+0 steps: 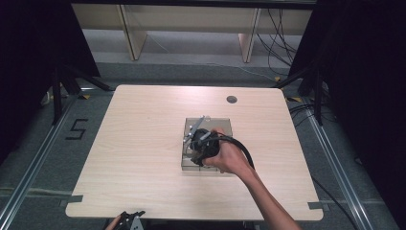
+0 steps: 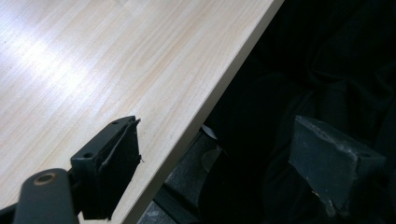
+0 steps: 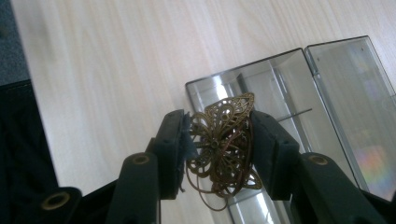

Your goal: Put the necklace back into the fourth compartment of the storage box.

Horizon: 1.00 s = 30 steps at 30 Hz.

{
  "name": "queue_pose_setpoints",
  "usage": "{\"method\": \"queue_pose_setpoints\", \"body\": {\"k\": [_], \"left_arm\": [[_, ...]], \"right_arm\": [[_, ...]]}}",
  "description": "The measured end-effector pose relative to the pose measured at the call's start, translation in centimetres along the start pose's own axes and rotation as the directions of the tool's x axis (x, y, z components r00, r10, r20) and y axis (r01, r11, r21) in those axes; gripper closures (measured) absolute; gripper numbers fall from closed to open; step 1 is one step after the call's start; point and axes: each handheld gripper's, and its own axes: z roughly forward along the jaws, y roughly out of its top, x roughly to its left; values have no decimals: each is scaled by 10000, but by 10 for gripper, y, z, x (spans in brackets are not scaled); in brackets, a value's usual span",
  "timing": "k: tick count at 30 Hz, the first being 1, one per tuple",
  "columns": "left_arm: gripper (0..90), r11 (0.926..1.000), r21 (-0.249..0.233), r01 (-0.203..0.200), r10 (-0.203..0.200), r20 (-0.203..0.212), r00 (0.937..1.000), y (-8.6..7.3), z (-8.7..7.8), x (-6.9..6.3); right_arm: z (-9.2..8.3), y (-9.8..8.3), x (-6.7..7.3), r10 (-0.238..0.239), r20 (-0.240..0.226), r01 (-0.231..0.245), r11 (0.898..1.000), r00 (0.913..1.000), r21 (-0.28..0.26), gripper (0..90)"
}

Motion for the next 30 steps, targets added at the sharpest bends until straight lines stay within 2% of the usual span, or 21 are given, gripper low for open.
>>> {"method": "queue_pose_setpoints", "body": {"k": [1,2,12,13,20,24,25,27,28,30], "left_arm": [[156,10000,60,-39,38,96,9999,0,-1,1],[156,10000,-27,28,-28,-64,10000,0,0,0],[156,9999,-62,-92,91,-116,9999,0,-2,0],[156,9999,-162,13,-16,-215,9998,-1,-1,-1],[156,10000,-79,-60,59,-78,10000,-1,-2,-1],[156,9999,-93,-137,136,-168,9998,-1,-3,0],[156,9999,-72,-145,144,-148,9998,-1,-3,-1],[156,9999,-100,-68,68,-7,10000,-1,-1,-1],[156,9999,-148,-53,50,-177,9998,-1,-2,-1],[156,9999,-111,-70,68,-203,9998,-1,-2,-1]], "right_arm": [[3,3,-2,55,24,-55,10000,10000,26,585],[6,5,-3,149,-37,-149,9999,9999,62,585],[40,21,-12,396,-271,-381,9979,9988,520,585],[46,21,-13,432,-335,-413,9976,9985,564,585],[68,20,-19,789,-588,-739,9938,9951,828,585],[77,17,-20,946,-603,-878,9905,9937,1062,584],[80,16,-23,731,-520,-671,9918,9960,1083,584],[83,14,-25,872,-637,-797,9905,9942,1117,584],[85,14,-26,976,-693,-895,9897,9928,1115,583],[87,13,-27,1213,-665,-1127,9864,9904,1197,579]]}}
